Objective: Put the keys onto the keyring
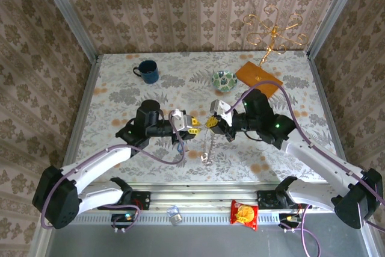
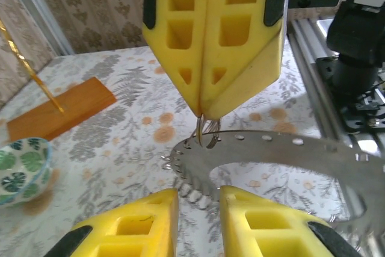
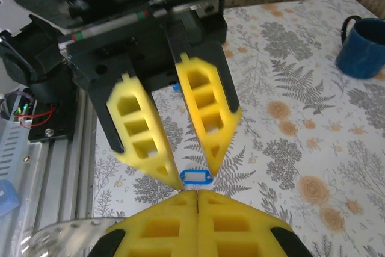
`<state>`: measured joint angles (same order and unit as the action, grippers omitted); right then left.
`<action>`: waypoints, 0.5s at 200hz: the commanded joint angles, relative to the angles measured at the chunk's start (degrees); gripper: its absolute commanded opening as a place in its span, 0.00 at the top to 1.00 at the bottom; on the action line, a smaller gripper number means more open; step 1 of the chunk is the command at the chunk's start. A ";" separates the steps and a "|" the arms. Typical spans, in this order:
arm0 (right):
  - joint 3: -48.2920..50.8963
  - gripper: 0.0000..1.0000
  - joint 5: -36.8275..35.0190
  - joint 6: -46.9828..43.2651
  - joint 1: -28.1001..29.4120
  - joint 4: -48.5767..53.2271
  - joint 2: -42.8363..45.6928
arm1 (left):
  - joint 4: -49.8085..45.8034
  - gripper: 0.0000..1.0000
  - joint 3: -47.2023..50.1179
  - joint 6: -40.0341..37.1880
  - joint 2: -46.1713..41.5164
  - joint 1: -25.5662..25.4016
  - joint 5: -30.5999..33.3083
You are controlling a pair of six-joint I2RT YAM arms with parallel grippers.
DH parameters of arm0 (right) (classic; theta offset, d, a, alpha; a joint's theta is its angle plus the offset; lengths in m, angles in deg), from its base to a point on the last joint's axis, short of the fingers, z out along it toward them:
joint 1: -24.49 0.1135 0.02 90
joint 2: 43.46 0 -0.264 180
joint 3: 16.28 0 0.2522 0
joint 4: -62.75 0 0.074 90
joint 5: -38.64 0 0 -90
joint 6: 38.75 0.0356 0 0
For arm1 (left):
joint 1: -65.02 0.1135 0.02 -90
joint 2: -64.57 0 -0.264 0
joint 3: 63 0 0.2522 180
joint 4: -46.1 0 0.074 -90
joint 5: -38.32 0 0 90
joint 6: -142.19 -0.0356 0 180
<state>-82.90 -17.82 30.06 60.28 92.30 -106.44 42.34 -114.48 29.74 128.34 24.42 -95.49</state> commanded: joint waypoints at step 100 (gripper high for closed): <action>-1.96 1.00 2.21 -5.49 3.76 1.46 -2.94 | 4.31 0.78 1.93 4.62 1.45 -1.32 -5.76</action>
<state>-82.92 -16.82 25.65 63.39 93.79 -109.22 45.42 -113.14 33.21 129.48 23.46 -98.94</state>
